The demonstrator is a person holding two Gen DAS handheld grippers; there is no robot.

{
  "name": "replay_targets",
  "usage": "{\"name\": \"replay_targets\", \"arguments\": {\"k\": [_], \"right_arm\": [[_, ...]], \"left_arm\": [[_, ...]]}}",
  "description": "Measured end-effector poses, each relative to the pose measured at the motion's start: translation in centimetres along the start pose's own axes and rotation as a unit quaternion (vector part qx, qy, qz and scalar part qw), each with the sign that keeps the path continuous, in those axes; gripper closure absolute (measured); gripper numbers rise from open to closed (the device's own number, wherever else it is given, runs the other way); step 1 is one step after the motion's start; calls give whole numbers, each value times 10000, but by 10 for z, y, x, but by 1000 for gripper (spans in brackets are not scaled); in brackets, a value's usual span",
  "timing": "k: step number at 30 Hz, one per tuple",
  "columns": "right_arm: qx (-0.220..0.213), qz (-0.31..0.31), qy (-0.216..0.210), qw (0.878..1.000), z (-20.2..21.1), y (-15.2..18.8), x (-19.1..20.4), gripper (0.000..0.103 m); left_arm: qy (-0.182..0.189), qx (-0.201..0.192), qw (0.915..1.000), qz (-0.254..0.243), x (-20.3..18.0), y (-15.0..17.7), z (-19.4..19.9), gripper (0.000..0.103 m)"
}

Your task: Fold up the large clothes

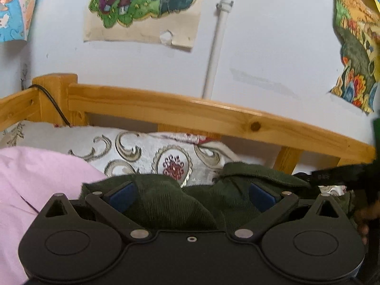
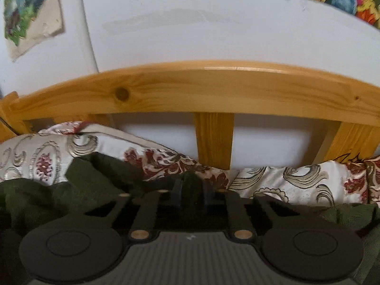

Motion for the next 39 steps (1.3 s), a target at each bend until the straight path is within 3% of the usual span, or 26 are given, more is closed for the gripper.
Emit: {"name": "replay_targets", "arguments": {"k": [4, 8, 12, 17, 20, 24, 28, 30, 33, 34, 36, 39], "right_arm": [[-627, 253, -116, 9976, 45, 8, 6, 87], [-1340, 814, -187, 9874, 102, 34, 16, 87], [-2031, 1534, -60, 9670, 154, 82, 25, 87], [-2499, 1642, 50, 9542, 197, 143, 18, 87], [-2639, 1572, 126, 9516, 205, 170, 10, 87], [-2457, 1726, 332, 9533, 192, 206, 8, 86], [-2323, 2097, 435, 9488, 183, 229, 13, 86], [-2287, 2226, 473, 9465, 181, 235, 16, 86], [-2256, 2474, 549, 9407, 179, 246, 21, 86], [-2238, 2531, 554, 9396, 178, 249, 21, 86], [-2219, 2610, 575, 9377, 177, 255, 22, 86], [-2202, 2595, 546, 9387, 179, 258, 22, 86]], "left_arm": [[89, -129, 9996, 228, 3, -9, 15, 2], [245, -239, 9982, 501, 5, -19, 33, 2], [452, -317, 9957, 738, 3, -27, 52, 2], [827, -400, 9926, 789, -7, -22, 86, 1], [936, -339, 9938, 499, -18, -6, 101, 1], [1034, -224, 9943, 101, -32, 12, 105, 1], [1074, -421, 9933, 111, -42, -1, 101, 1], [975, -553, 9937, 47, -49, -17, 93, 1], [271, -466, 9982, -243, -56, -37, 64, 1], [11, -359, 9988, -319, -55, -41, 52, 1], [-507, -3, 9979, -391, -46, -40, 26, 11], [-829, 325, 9960, -75, -16, -29, 12, 13]]}}
Point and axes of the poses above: each gripper's, at about its wrist camera, not at the fingertips, and z roughly against the way its jaws point, x to its left, y to its underside, the point moved 6 cm from there along -z, roughly the way its jaws point, and after that the axes turned 3 degrees about x, right-handed, at the moved point
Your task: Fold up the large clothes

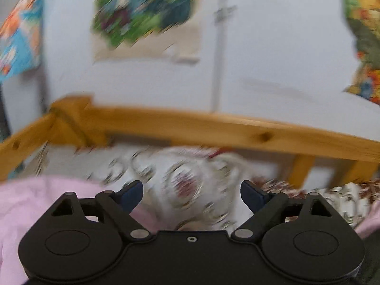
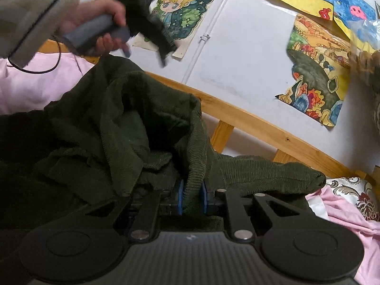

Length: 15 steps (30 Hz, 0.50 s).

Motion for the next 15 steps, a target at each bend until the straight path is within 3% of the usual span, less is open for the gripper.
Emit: {"name": "replay_targets", "arguments": {"k": [4, 8, 12, 15], "right_arm": [[-14, 41, -51, 10000, 0, 0, -1, 86], [2, 72, -92, 9999, 2, 3, -2, 86], [47, 13, -100, 9999, 7, 5, -5, 85], [181, -83, -162, 9997, 7, 11, -6, 85]], "left_arm": [[110, 462, 9985, 268, 33, 28, 0, 20], [221, 845, 9961, -82, 52, 59, 16, 61], [308, 979, 9944, -265, 76, 97, 42, 66], [198, 1013, 9920, -732, 81, 126, 42, 66]]}}
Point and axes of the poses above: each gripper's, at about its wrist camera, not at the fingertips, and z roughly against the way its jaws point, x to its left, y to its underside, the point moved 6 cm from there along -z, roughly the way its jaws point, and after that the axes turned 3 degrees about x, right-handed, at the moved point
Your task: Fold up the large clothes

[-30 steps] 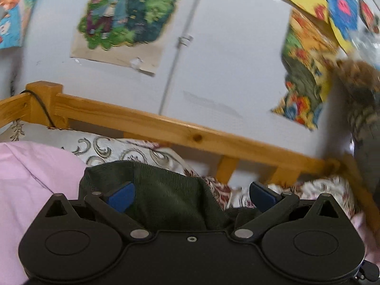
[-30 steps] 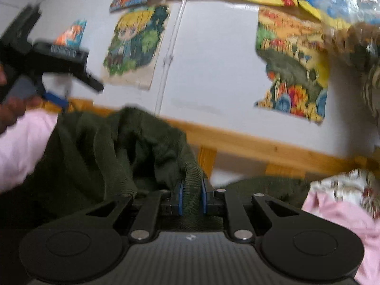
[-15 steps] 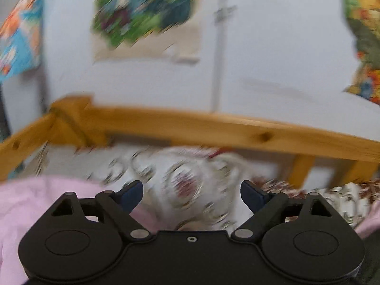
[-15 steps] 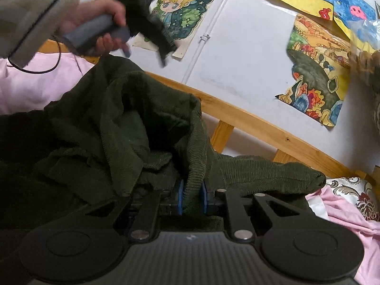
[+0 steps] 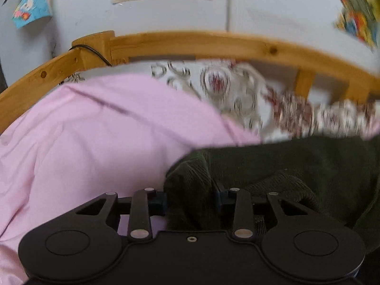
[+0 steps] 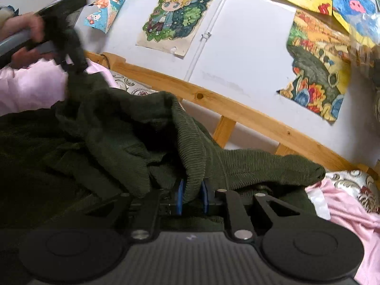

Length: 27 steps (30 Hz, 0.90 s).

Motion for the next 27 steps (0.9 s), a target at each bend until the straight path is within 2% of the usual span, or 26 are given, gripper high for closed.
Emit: {"name": "replay_targets", "arguments": {"k": [4, 6, 9, 11, 14, 15, 19, 22, 23, 24, 25, 26, 27], "right_arm": [[240, -159, -33, 9996, -4, 5, -2, 82], [262, -264, -13, 9993, -1, 2, -7, 68], [215, -428, -8, 9989, 6, -6, -18, 46], [82, -457, -25, 9989, 10, -15, -25, 38], [-203, -341, -112, 9992, 10, -32, -26, 28], [-252, -252, -150, 9993, 7, -38, -23, 26], [-90, 166, -177, 9997, -16, -42, -9, 26], [92, 323, -79, 9994, -30, -31, -8, 31], [149, 311, -79, 9994, -33, -28, -10, 37], [188, 313, -64, 9993, -34, -24, -13, 45], [214, 334, -68, 9992, -34, -22, -15, 47], [222, 350, -85, 9991, -32, -19, -16, 56], [217, 390, -117, 9989, -30, -17, -17, 69]], "left_arm": [[-178, -124, 9998, 25, -2, 9, -1, 61], [-197, -217, 9996, 23, -6, 9, 6, 52], [-130, -353, 9993, -60, -13, 11, 20, 47], [-107, -495, 9987, -19, -17, 12, 33, 44], [222, -1003, 9946, 114, -29, 22, 64, 25], [383, -1161, 9925, 97, -36, 26, 73, 22], [1146, -1540, 9801, -503, -81, 45, 94, 18], [1258, -1541, 9706, -1352, -125, 60, 84, 18], [1235, -1554, 9678, -1545, -134, 63, 79, 21], [1179, -1569, 9659, -1688, -142, 64, 73, 25], [1085, -1542, 9653, -1805, -149, 66, 67, 30], [1036, -1489, 9653, -1878, -155, 67, 61, 41], [1044, -1423, 9654, -1918, -161, 67, 57, 61]]}}
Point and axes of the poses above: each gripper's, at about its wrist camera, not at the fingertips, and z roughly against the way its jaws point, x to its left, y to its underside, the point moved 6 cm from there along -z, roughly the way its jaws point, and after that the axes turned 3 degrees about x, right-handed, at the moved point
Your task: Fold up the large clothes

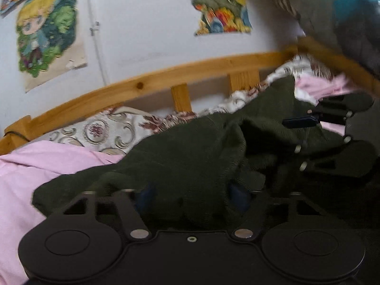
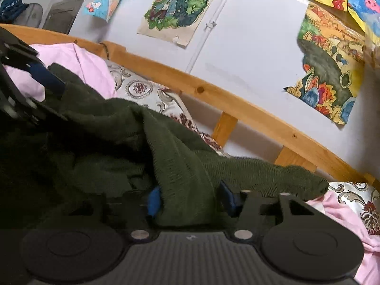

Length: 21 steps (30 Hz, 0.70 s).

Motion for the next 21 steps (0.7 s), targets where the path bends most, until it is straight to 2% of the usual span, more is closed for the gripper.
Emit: {"name": "replay_targets", "arguments": {"k": [1, 2, 3, 7, 13, 16, 17, 18, 19, 20, 21], "right_arm": [[-14, 69, -1, 10000, 2, 1, 1, 76], [-56, 130, 53, 9999, 5, 2, 1, 82], [-134, 130, 86, 9998, 10, 1, 0, 84], [-252, -81, 335, 9991, 25, 5, -5, 89], [391, 333, 280, 9983, 7, 52, 22, 92], [378, 163, 210, 9989, 9, 50, 17, 90], [348, 150, 180, 9991, 12, 48, 14, 89], [311, 140, 124, 9993, 16, 45, 11, 83], [265, 110, 87, 9995, 21, 43, 8, 77], [202, 40, 41, 9998, 25, 40, 5, 65], [157, -78, -43, 9998, 32, 37, -1, 55]], "left_arm": [[-2, 59, 10000, -7, -4, 0, -4, 71], [-53, 90, 9999, -27, -7, 1, -4, 78], [-110, 30, 9999, -82, -9, 2, -3, 93], [-387, -117, 9977, -553, -17, 14, 7, 96], [-286, 416, 9930, -1065, -29, 49, -12, 95], [-48, 480, 9958, -783, -25, 45, -3, 83], [117, 528, 9968, -585, -22, 43, 1, 76], [269, 562, 9973, -379, -17, 42, 6, 60], [429, 585, 9973, -111, -10, 40, 13, 51], [474, 552, 9973, 119, -3, 41, 19, 39], [477, 510, 9970, 338, 5, 40, 27, 34]]}}
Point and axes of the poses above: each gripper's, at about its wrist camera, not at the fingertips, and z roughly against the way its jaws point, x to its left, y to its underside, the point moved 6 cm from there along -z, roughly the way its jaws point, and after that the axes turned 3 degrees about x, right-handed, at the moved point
